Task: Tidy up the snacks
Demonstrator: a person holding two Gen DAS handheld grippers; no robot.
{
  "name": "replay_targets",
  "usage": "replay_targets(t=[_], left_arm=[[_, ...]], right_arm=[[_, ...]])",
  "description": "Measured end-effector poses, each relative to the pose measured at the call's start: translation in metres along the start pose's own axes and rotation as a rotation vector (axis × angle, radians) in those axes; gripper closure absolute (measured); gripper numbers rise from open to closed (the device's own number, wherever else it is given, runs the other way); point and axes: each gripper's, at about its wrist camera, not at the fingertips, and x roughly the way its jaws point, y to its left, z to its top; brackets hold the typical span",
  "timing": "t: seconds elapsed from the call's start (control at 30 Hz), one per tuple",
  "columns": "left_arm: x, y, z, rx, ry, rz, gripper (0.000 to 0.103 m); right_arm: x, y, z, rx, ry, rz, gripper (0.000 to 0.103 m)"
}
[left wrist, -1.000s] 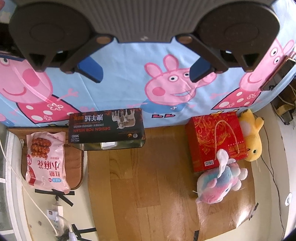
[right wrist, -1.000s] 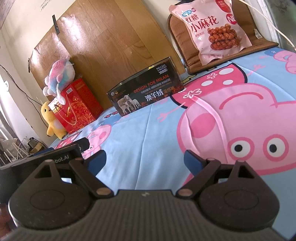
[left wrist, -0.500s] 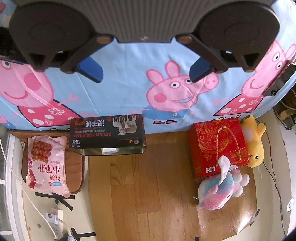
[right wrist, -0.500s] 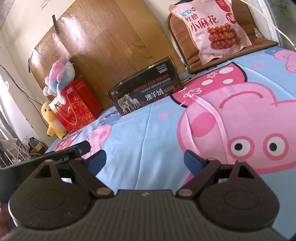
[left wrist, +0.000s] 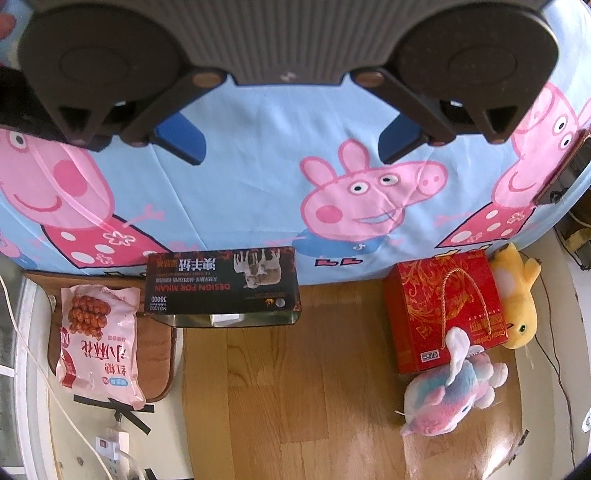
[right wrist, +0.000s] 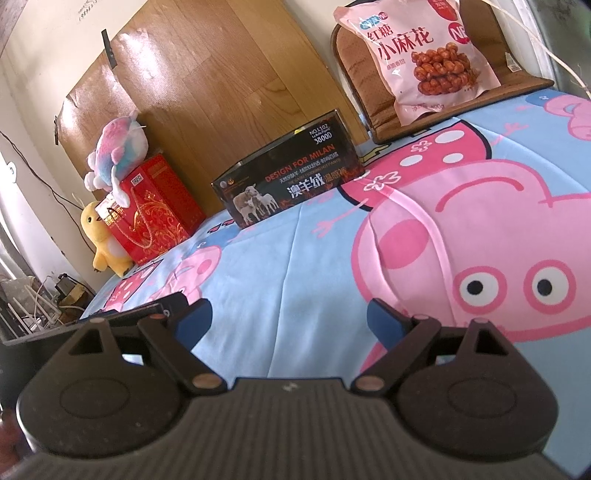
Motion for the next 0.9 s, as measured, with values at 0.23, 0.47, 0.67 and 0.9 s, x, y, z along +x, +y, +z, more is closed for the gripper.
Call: replay_targets(t=[0.23,0.47,0.67,0.9], left_arm=[[0.0022,-0.0024,-0.0017,0.010,0.031,-0.011,0.000],[0.0024,-0.0029,-0.0018,0.011,0.049,-0.013,0.000],[0.0030,-0.0036,-0.0021,0.016,0.061,-0.016,0.000],[0.0048,-0.0036,-0.0028,0.018,0.073,-0.009,0.000]], right_arm=[[-0.0002,0.0000,0.0001,0.000,0.001,0.000,0.010],[-0.0001,-0.0004,0.0006,0.000,0.002,0.001,0.010],[-0.0008,-0.0012,0.0007,0.003,-0.003,-0.001,0.010],[-0.0006,-0.0010,0.0000,0.006,0.000,-0.002,0.010]])
